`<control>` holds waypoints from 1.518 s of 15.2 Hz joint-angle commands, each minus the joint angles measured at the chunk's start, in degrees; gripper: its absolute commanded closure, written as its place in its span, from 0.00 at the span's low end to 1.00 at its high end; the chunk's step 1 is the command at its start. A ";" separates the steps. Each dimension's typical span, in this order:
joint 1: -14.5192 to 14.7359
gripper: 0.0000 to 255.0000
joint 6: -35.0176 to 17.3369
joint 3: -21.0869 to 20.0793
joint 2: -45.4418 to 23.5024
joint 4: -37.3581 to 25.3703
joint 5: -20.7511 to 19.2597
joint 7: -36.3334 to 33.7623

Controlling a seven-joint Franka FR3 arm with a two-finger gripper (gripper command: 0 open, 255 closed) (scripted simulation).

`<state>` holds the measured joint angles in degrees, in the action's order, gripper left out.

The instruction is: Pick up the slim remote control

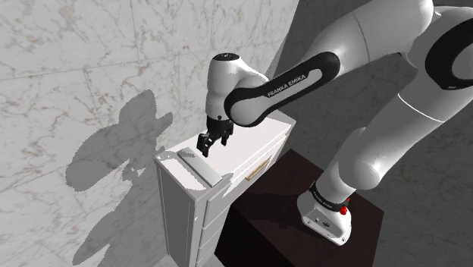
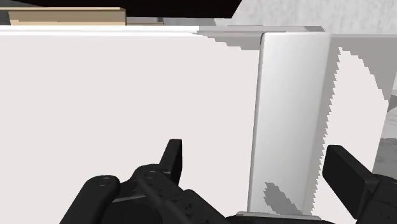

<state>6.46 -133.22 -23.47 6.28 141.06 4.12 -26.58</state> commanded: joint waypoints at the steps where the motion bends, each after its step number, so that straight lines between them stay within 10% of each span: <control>1: 0.02 0.00 -3.00 -1.11 -5.24 -2.31 -2.95 -3.37; 14: 1.98 0.00 -11.55 -0.34 -17.94 -5.61 -12.22 -11.71; 15: 1.93 1.00 -11.53 -0.34 -17.86 -5.57 -12.17 -11.62; 23: 1.91 1.00 -11.61 -0.33 -17.82 -5.46 -12.16 -11.60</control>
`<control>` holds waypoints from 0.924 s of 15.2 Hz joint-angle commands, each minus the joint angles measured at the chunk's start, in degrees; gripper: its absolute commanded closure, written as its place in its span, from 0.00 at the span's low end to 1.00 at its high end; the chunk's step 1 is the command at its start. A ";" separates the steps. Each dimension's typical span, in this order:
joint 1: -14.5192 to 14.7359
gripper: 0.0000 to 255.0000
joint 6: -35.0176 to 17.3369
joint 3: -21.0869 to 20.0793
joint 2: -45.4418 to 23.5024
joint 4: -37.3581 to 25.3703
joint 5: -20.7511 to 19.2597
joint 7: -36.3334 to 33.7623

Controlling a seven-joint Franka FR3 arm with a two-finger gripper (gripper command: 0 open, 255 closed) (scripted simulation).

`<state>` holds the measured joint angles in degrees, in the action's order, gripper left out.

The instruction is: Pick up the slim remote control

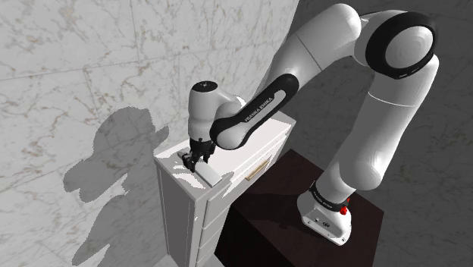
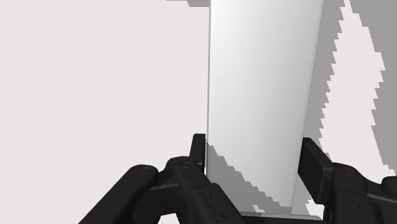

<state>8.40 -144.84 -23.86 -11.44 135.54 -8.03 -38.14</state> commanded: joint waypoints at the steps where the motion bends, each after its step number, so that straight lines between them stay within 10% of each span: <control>1: 0.04 1.00 0.06 0.05 -0.22 -0.10 -0.08 -0.15; 14: -1.06 1.00 9.58 -1.60 8.53 -1.82 6.29 4.36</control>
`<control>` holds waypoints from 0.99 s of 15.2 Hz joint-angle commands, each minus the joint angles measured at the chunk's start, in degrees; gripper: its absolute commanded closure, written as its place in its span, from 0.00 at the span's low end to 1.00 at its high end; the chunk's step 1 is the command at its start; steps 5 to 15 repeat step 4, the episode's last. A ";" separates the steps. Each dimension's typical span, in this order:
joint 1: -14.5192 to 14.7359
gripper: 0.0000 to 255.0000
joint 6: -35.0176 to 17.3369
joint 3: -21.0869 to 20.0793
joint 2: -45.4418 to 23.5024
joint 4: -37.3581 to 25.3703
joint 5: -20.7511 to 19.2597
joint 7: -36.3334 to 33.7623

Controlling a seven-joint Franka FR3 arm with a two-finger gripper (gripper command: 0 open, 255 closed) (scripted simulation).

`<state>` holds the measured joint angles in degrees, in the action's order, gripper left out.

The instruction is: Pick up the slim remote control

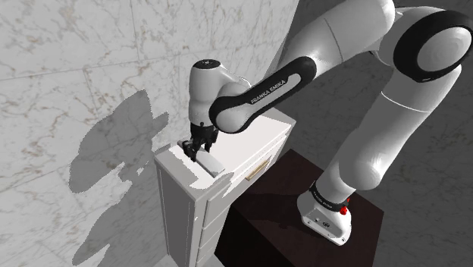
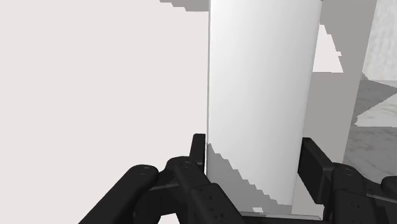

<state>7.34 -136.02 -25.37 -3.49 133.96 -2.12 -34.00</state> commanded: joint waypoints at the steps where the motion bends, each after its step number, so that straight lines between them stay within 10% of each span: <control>1: -0.03 1.00 1.53 -0.11 1.17 -0.47 0.77 0.49; 15: -0.04 1.00 2.41 -0.13 1.85 -0.75 1.20 0.79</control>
